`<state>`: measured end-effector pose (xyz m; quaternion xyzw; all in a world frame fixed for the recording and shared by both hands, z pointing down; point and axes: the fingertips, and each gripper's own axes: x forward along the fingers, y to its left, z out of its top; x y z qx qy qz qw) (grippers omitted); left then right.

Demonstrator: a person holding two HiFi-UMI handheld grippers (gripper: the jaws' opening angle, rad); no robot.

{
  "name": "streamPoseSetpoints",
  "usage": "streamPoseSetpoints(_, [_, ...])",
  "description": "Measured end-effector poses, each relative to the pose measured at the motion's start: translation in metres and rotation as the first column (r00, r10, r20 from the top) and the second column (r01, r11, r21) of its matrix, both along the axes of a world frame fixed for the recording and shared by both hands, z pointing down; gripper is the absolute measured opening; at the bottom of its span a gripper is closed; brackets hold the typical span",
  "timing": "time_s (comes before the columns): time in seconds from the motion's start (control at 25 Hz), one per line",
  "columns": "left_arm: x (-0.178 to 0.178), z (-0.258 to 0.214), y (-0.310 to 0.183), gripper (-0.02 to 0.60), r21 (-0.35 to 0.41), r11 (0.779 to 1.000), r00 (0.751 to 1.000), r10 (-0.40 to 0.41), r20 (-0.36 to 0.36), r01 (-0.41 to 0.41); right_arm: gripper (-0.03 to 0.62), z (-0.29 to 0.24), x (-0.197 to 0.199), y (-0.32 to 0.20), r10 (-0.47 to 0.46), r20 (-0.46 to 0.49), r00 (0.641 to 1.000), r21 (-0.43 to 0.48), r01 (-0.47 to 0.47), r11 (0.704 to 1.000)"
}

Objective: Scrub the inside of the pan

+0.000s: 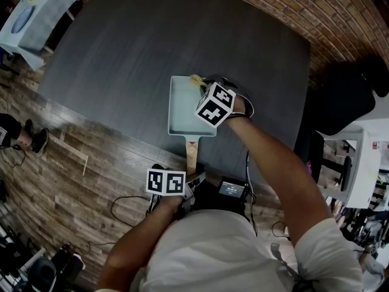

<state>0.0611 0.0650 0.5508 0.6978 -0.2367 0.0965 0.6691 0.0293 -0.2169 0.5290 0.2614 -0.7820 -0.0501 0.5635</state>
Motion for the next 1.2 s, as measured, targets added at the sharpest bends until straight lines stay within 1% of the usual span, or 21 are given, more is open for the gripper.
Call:
streamPoseSetpoints(0.24, [0.000, 0.000, -0.001, 0.052, 0.001, 1.000, 1.000, -0.008, -0.001, 0.008, 0.054, -0.002, -0.001, -0.003, -0.107, -0.059, 0.993, -0.043, 0.104, 0.994])
streamPoseSetpoints(0.44, [-0.001, 0.000, -0.001, 0.052, 0.001, 1.000, 1.000, -0.012, 0.000, 0.012, 0.054, 0.000, -0.004, -0.001, -0.225, -0.130, 0.966, -0.075, 0.217, 0.973])
streamPoseSetpoints(0.6, [-0.001, -0.001, -0.001, 0.051, 0.003, 1.000, 1.000, -0.016, -0.001, 0.016, 0.054, 0.003, -0.006, 0.000, -0.322, -0.201, 0.925, -0.091, 0.309, 0.947])
streamPoseSetpoints(0.84, [-0.001, 0.000, -0.001, 0.051, 0.002, 1.000, 1.000, -0.023, 0.004, 0.023, 0.054, 0.006, -0.005, 0.004, -0.449, -0.284, 0.847, -0.127, 0.431, 0.893])
streamPoseSetpoints(0.92, [-0.001, 0.000, -0.002, 0.051, 0.004, 1.000, 1.000, -0.024, 0.007, 0.024, 0.054, 0.009, -0.005, 0.006, -0.461, -0.291, 0.839, -0.134, 0.441, 0.887])
streamPoseSetpoints(1.2, [-0.006, 0.001, -0.004, 0.051, 0.007, 0.999, 0.999, -0.039, 0.019, 0.038, 0.052, 0.017, 0.002, 0.021, -0.472, -0.290, 0.833, -0.205, 0.428, 0.880])
